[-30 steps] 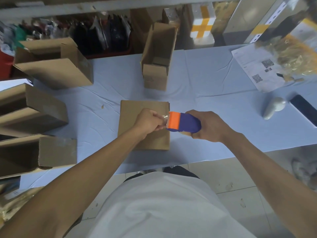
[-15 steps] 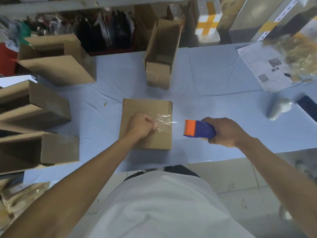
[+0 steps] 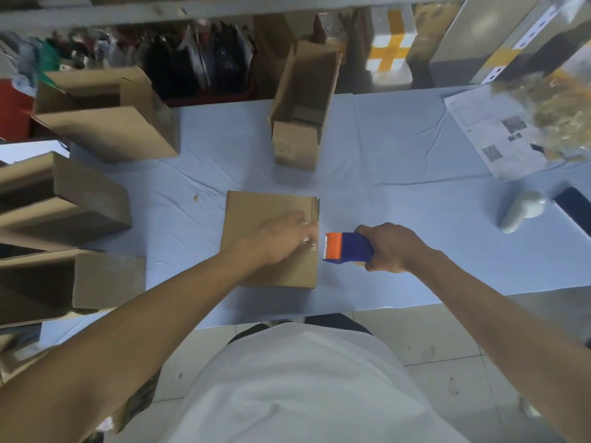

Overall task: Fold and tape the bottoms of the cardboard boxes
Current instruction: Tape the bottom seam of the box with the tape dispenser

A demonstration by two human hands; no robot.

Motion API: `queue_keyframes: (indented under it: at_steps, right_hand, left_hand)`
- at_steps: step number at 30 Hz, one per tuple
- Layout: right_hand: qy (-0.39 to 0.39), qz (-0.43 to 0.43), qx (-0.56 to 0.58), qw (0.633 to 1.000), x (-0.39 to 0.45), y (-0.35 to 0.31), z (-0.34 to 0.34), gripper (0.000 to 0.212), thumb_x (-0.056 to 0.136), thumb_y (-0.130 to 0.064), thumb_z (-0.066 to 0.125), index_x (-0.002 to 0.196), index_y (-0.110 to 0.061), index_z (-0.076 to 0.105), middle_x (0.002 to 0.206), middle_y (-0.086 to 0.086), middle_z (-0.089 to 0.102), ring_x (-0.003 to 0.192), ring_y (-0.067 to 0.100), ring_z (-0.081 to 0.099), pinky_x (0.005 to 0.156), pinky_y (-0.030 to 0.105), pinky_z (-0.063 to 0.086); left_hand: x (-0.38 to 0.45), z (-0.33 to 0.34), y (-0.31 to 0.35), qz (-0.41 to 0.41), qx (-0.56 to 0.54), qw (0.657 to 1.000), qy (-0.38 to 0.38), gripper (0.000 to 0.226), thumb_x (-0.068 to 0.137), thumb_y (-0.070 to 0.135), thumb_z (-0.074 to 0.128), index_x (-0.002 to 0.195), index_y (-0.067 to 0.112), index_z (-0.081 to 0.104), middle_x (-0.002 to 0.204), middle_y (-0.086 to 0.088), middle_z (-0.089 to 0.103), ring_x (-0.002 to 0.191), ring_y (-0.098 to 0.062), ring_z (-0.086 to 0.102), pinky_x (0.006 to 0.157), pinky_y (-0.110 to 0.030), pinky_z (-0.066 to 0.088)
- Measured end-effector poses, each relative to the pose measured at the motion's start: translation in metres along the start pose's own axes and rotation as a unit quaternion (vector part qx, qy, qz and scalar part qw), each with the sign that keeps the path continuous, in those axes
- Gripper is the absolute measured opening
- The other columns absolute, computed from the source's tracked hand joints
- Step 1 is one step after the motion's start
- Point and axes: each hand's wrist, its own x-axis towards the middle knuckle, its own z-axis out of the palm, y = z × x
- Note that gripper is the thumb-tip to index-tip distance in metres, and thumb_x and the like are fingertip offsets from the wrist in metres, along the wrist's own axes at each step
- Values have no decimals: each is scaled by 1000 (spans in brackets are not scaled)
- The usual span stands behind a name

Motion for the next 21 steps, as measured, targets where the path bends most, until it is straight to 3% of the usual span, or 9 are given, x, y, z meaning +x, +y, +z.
queue_keyframes:
  at_steps: [1, 3, 6, 9, 11, 13, 16, 19, 21]
  right_hand:
    - [-16, 8, 6, 1000, 3, -4, -1, 47, 69, -30, 74, 110, -29, 51, 84, -8, 57, 74, 18, 55, 55, 24, 37]
    - [-61, 46, 13, 997, 8, -16, -6, 41, 65, -29, 73, 102, -25, 54, 84, -3, 61, 70, 18, 58, 57, 26, 44]
    - [-109, 84, -48, 989, 15, -34, -6, 32, 65, -27, 68, 94, -18, 58, 79, 0, 57, 67, 18, 56, 56, 24, 41]
    - [-81, 123, 7, 989, 19, -31, 0, 42, 66, -47, 71, 96, -21, 55, 80, -2, 55, 72, 20, 57, 58, 26, 40]
    - [-12, 152, 45, 987, 14, -24, -10, 55, 66, -70, 66, 92, -23, 53, 79, -4, 55, 74, 20, 56, 58, 27, 39]
    - [71, 187, 43, 979, 12, -14, -18, 58, 73, -74, 59, 96, -21, 51, 77, -2, 54, 72, 23, 55, 58, 29, 38]
    - [155, 155, 96, 971, 23, 1, -3, 46, 92, -53, 53, 119, -17, 45, 98, 11, 62, 88, 34, 59, 67, 35, 45]
    - [157, 76, 264, 949, 30, -2, 17, 36, 99, -34, 36, 134, -35, 42, 134, 0, 54, 118, 24, 54, 99, 40, 46]
    - [144, 72, 199, 967, 31, -9, 31, 44, 97, -14, 43, 140, -25, 45, 136, 1, 51, 121, 24, 51, 98, 36, 44]
  left_hand:
    - [0, 4, -2, -1, -58, 998, -26, 18, 92, 46, 43, 92, 29, 49, 117, -8, 55, 103, -28, 52, 88, -43, 40]
    - [-1, 8, -2, -26, -155, 988, -6, 34, 84, 56, 54, 82, 22, 47, 90, -3, 52, 80, -22, 48, 72, -41, 40]
    - [2, 15, -4, -12, -83, 996, 32, 42, 82, 57, 59, 76, 21, 39, 79, 4, 42, 67, -18, 38, 61, -36, 33]
    - [8, 27, -3, 64, 87, 993, 42, 30, 87, 55, 45, 91, 26, 52, 102, 0, 48, 89, -22, 47, 71, -36, 38]
    - [13, 38, -3, 84, 221, 971, 26, 35, 94, 46, 38, 117, 27, 56, 120, -8, 41, 111, -30, 43, 88, -39, 42]
    - [16, 46, -3, 81, 257, 961, 59, 27, 97, 32, 42, 120, 31, 56, 122, -10, 36, 117, -33, 37, 90, -40, 41]
    - [9, 57, -1, 55, 237, 963, 117, 30, 85, 26, 47, 111, 29, 61, 125, -9, 35, 117, -32, 34, 85, -38, 34]
    - [1, 71, 1, 14, 237, 951, 196, 24, 83, 31, 50, 98, 23, 66, 121, -8, 41, 111, -30, 37, 75, -37, 22]
    - [-2, 78, 0, 12, 259, 943, 210, 19, 81, 18, 54, 96, 21, 66, 121, -9, 42, 111, -32, 38, 73, -38, 19]
